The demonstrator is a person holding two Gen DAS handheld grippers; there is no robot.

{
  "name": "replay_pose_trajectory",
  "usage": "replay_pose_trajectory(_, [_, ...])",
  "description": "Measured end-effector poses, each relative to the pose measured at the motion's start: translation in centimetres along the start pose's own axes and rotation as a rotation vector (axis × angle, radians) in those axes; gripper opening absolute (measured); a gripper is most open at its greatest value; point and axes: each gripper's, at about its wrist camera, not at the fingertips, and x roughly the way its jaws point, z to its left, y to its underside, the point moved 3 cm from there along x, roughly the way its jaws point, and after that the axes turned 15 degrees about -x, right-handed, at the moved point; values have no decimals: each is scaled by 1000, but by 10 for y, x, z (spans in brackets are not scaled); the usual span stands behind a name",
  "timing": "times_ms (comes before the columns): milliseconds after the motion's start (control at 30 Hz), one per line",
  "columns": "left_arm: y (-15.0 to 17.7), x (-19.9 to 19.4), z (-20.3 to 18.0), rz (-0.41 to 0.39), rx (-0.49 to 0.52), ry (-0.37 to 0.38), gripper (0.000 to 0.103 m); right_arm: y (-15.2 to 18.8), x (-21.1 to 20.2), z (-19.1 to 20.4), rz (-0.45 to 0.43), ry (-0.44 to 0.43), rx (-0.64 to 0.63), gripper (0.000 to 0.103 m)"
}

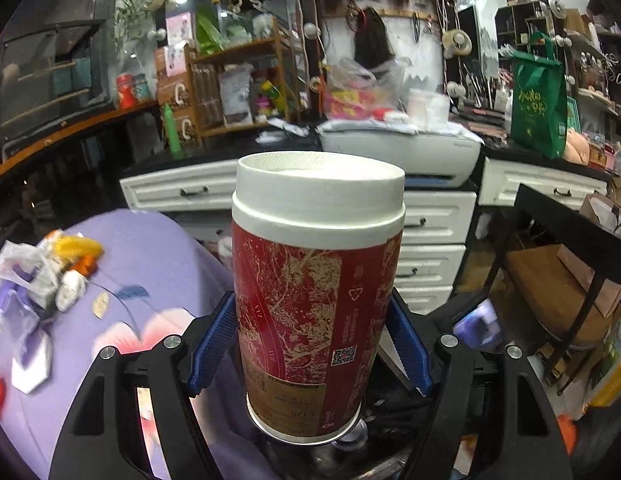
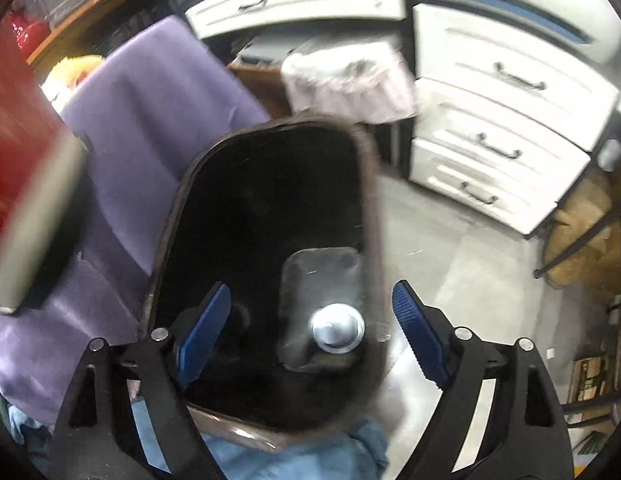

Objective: Collect trash
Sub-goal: 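Carry the red cup over the bin and release it with the left tool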

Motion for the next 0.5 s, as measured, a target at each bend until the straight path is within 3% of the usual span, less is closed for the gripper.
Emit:
replay_pose_trajectory(300, [51,55,-16,146,47,-35,72,47,-52,-63,-45,180,89,84])
replay_pose_trajectory(500, [82,93,-11,258,46,-81,72,68,-58,-82,-57,178,166,84])
